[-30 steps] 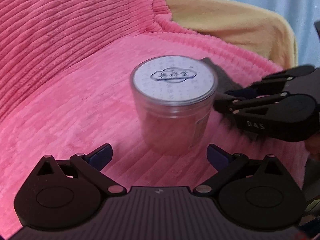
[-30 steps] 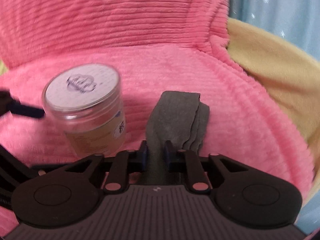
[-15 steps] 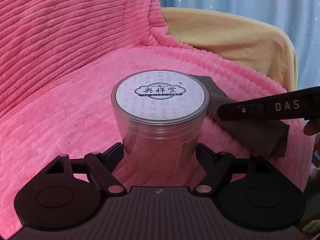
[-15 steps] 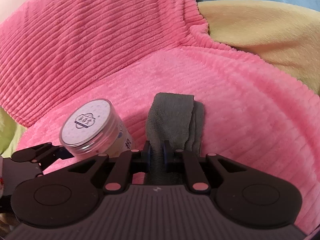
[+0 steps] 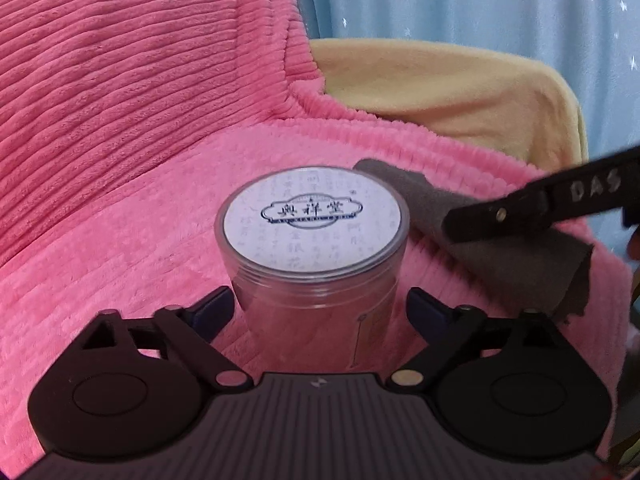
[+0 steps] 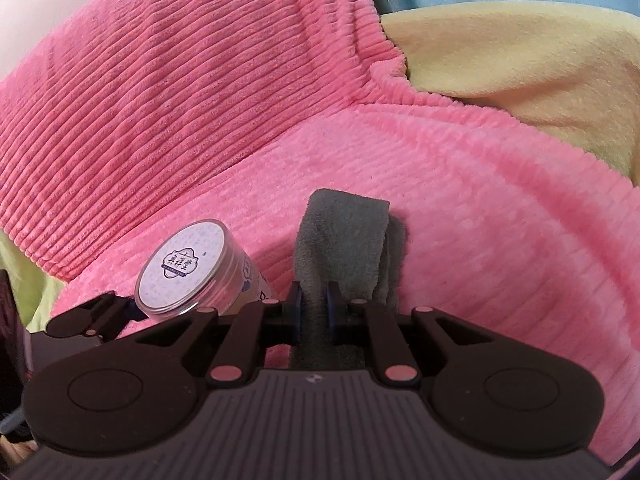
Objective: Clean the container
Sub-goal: 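Grasp the clear jar with the left gripper while the right gripper lifts the cloth, then wipe the cloth in the right gripper across the white jar lid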
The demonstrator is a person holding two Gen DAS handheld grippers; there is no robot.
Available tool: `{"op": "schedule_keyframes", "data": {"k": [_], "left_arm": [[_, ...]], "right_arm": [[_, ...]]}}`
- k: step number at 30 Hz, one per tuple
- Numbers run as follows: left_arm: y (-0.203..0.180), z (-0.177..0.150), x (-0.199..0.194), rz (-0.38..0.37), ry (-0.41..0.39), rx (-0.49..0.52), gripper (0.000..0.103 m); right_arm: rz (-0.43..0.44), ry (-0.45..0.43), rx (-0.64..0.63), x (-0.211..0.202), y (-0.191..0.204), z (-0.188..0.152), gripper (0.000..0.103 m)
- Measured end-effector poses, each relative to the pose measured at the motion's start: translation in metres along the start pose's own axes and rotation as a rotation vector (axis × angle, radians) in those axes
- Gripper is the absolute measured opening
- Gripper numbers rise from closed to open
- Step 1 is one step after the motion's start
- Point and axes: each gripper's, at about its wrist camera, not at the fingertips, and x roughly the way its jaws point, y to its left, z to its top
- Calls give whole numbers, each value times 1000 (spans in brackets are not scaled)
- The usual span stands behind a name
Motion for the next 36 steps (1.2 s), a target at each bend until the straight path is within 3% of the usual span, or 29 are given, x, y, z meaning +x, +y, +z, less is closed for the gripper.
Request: {"op": "schedule_keyframes", "data": {"k": [6,11,15,22,29,36], "left_arm": [[-1,-6,-17,-25,5,68,84],[-2,-23,-54,-77,28,147,84],[3,-40,-72,-96,41,149,84],[17,-46,-71,-76,1,97,87],[7,-49,-65,-39,-37,142,85],[0,-52,-62,-15,-43,175,85]], "right_arm": [[66,-28,-26,-18,-2,1,9],[254,-47,-108,-47,8,0,9],[398,-12,-271,-60,39,-10,9],[401,142,-470,-32,84,-33,9],[388,203,-416,-25,83,-28,7],[453,202,-321,3,82,-22,5]]}}
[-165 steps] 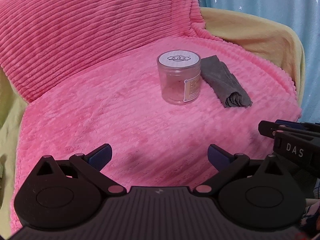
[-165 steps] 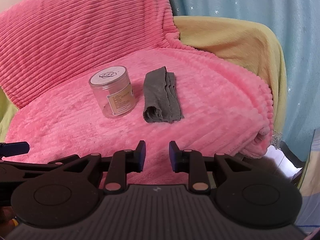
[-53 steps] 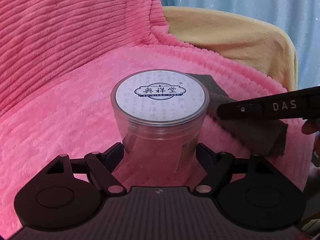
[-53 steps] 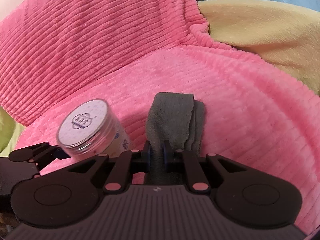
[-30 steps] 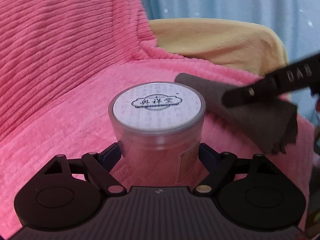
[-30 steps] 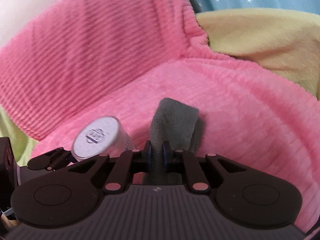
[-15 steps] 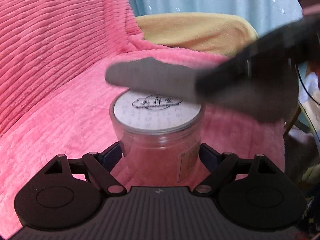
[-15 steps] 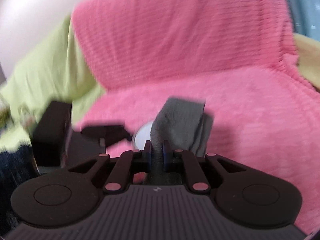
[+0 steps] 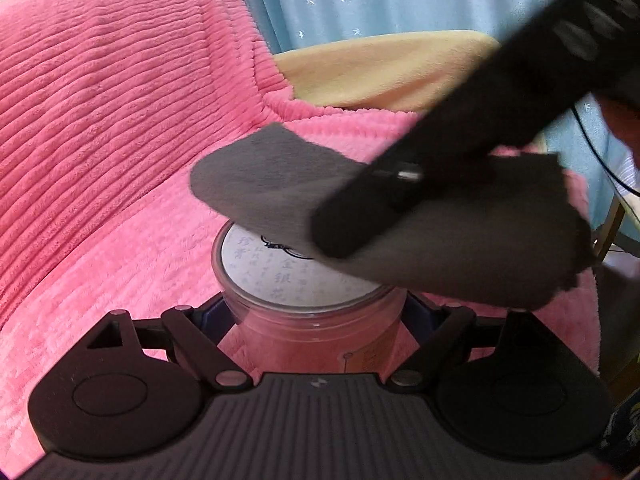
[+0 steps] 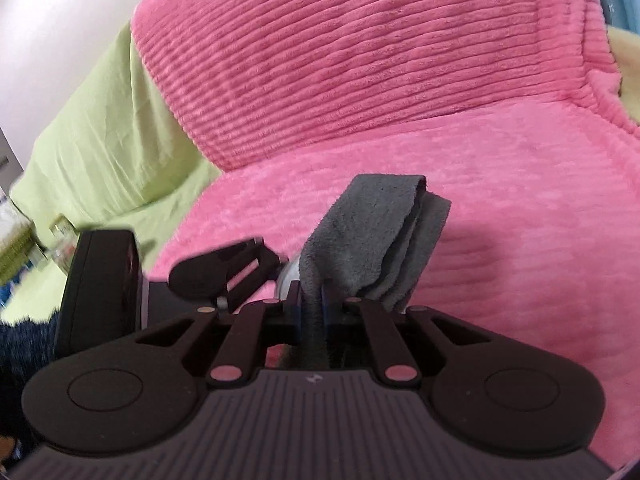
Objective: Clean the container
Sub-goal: 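Wipe the cloth in the right gripper across the white jar lid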
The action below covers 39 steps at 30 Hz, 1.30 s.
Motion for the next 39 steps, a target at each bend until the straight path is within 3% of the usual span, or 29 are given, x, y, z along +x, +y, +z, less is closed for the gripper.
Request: {"op": "schedule_keyframes", "data": {"k": [6,13,17,21,24,30,39], "left_arm": [[6,-3,0,-20,-4,-47,85],[12,-4,-2,-45,-19,-66,85],[12,-4,-4,-50,-23,-59,85],[13,-5,-3,-57,-24,-60,86],[11,-5,-1,-57,-25,-54,86],[10,-7,0,-57,-24,-46,86],[12,-4,4,-46,-12,-31,86]], "right_arm": [[15,-98,44,27,-3,10,4],[-142,-209,11,33,6,18,6],[-54,-257,88,1,-12,21,7],[101,-211,90,-30,-22,15,8],[144,-138,20,-40,-17,10,8],[136,-23,-47,-31,-10,5,8],[142,-6,-81,-7,1,10,5]]}}
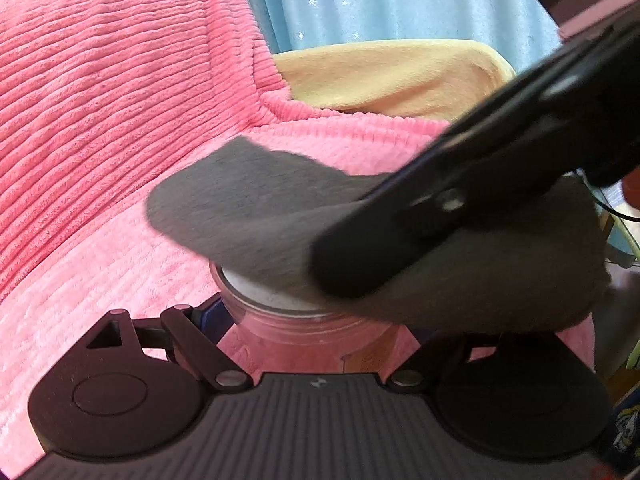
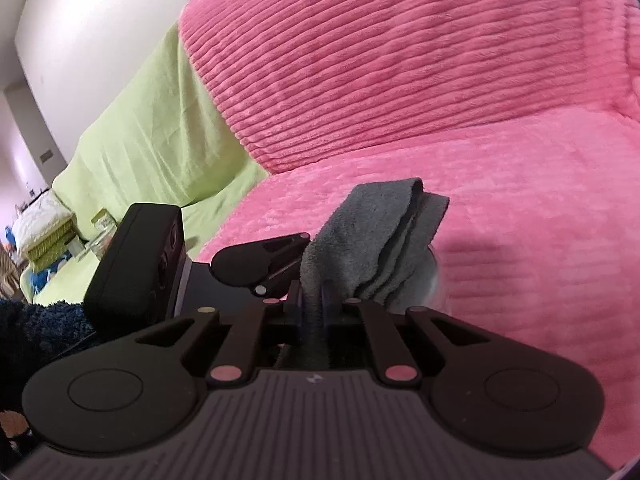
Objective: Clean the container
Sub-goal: 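Wipe the cloth in the right gripper across the white jar lid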
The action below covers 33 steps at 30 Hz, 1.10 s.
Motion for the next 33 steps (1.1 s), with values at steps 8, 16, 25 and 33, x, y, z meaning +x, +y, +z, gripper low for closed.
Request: {"op": "schedule_keyframes", "data": {"k": [8,16,25,33], "left_arm": [[2,0,1,-1,9,-24,86],[1,3,2,3,17,-61,86],[-3,4,0,7,11,-54,86],[-6,4,-3,7,14,-46,86]], "right_arm": [[-15,-70,-5,30,2,5,4],[-236,-163,-90,44,15,11,4],[-435,-199,-191,41,21,6,7],[-529,-160,-237,24,24,2,7]]}}
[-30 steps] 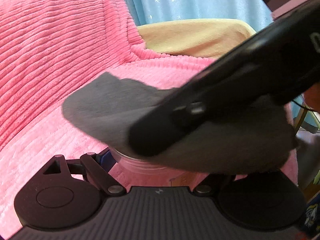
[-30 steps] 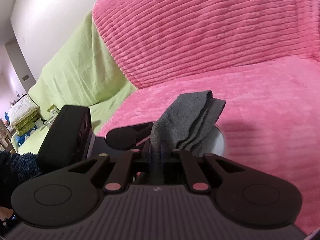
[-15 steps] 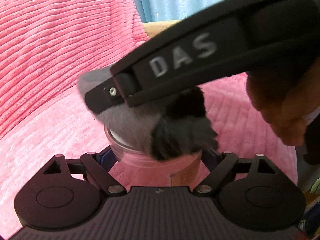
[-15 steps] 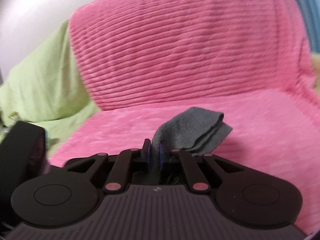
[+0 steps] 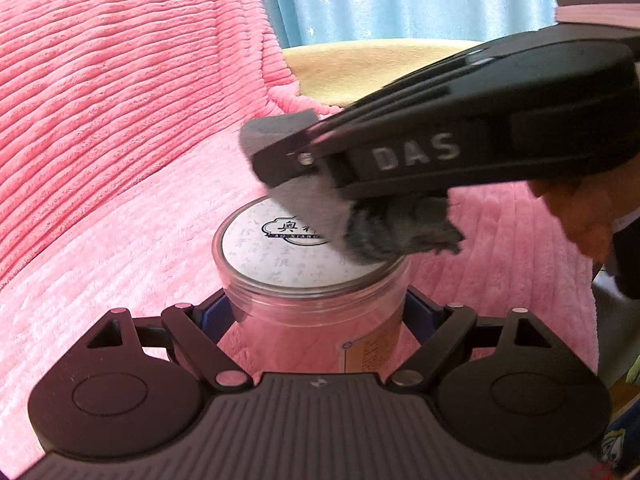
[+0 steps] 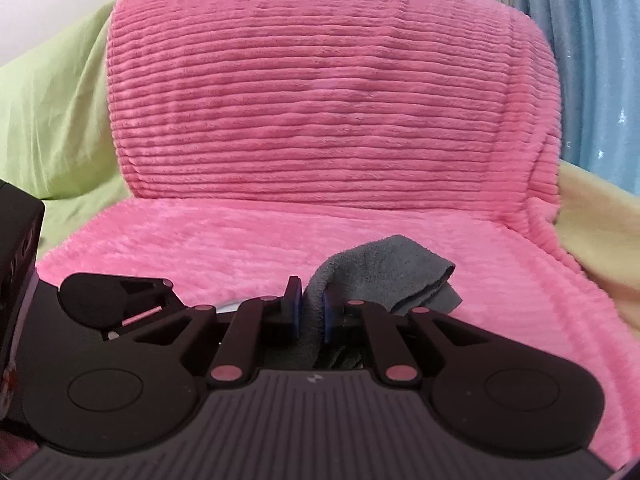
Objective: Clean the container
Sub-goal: 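Wipe the cloth in the right gripper across the white jar lid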
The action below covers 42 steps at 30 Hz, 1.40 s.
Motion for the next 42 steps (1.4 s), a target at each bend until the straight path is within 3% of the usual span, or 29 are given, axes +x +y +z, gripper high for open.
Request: {"op": "schedule_keyframes", "data": {"k": [9,11,14,17,21,28,36,42], "left_arm": [[-1,0,-5,-5,2,-4,86],[6,2,-1,-18,6,-21,86],[12,3,2,-24,4,-21,86],[12,-4,-5,-25,-4,0,86],[13,-3,1,-24,-15,39,86],[11,-3,5,-17,-16,60,85],[11,-2,8,-18,-16,60,86],[10,-2,8,-8,-14,50,86]], "right_arm": [[-23,70,65,-31,-27,-5,7],[38,50,92,-40,-35,-7,7],[218,-1,104,-54,-40,-7,7],[328,17,93,-56,-37,-11,7],[358,92,67,-46,-33,-14,7],[414,118,26,-38,-24,-10,8],[513,94,33,-22,-12,-11,6],[528,56,65,-8,-7,-8,5]]}}
